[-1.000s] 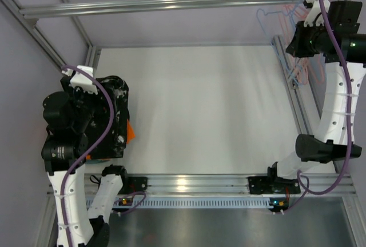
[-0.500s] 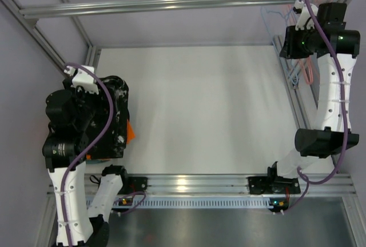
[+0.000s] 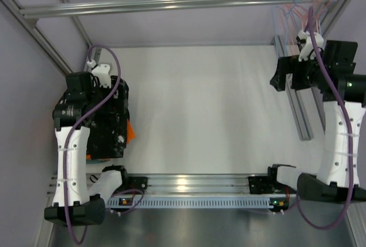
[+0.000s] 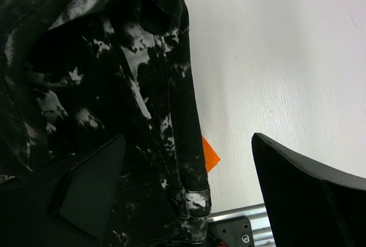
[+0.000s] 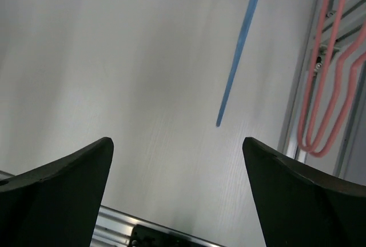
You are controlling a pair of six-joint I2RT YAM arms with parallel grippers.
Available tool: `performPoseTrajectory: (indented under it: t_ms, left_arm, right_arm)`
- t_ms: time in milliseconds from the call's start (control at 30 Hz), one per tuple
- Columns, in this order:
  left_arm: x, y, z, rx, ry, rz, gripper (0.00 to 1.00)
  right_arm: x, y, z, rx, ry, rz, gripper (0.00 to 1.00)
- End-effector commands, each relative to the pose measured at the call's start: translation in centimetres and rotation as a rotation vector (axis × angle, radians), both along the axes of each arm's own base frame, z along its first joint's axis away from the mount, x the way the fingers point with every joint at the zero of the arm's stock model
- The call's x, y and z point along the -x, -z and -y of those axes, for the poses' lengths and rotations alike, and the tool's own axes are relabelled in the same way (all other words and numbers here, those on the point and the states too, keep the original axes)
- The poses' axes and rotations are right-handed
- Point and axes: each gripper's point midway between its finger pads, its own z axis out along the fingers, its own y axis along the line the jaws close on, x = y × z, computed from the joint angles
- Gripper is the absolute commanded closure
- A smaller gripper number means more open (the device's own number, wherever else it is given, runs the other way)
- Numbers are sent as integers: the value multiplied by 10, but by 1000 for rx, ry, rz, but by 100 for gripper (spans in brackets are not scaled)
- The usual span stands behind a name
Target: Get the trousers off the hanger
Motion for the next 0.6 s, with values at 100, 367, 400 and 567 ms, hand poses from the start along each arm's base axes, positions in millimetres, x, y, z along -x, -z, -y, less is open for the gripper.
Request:
performPoseTrajectory:
  t_ms: [100,367,400,567]
  left_arm:
    - [18,-2,11,50,26,-10,2]
    - [36,-11,4,13,-3,3,2]
    - [38,-14,4,11,-3,11,2]
    - [49,-21,-2,-20,-27,28,2]
  right_arm:
    - [65,-11,-47,-121,-228,123,1]
    - [126,25,-87,-237,-460,93,1]
    - [127,26,-88,-234,-460,99,1]
    - [127,29,-90,-239,-474,111,1]
